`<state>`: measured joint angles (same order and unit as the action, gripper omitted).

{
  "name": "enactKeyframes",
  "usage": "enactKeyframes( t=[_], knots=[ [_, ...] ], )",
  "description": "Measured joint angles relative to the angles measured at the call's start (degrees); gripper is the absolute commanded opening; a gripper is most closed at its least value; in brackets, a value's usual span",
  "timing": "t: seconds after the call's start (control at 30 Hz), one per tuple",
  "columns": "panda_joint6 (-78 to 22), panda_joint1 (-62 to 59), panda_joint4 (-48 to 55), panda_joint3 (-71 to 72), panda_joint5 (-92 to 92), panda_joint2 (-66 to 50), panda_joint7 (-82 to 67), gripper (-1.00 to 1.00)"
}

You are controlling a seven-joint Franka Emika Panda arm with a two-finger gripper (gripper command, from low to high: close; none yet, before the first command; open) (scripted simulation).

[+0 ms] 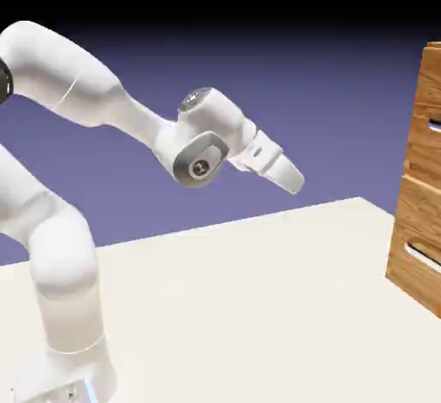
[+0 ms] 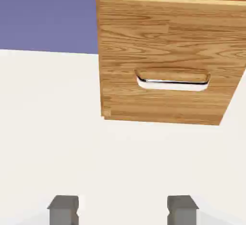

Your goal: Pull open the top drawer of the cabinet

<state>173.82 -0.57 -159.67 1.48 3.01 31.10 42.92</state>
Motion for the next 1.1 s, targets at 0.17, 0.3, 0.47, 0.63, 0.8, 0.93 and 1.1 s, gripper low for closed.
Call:
enactKeyframes(
  t=[0.17,0.3,0.47,0.63,0.8,0.93,1.1],
  knots=[
    [-0.8,-5.2,5.5,6.1,12.5,-6.5,1.9,0.0],
    [-1.4,-9.4,10.0,11.1,22.4,-11.6,3.5,0.0],
    [-2.2,-14.6,15.5,17.2,34.9,-18.1,5.4,0.0],
    [-2.9,-19.8,21.0,23.3,47.3,-24.6,7.3,0.0],
    [-3.7,-25.0,26.5,29.5,59.8,-31.0,9.3,0.0],
    [-4.3,-29.2,31.0,34.4,69.8,-36.2,10.8,0.0],
    [-5.1,-34.4,36.5,40.5,82.2,-42.7,12.7,0.0]
  ],
)
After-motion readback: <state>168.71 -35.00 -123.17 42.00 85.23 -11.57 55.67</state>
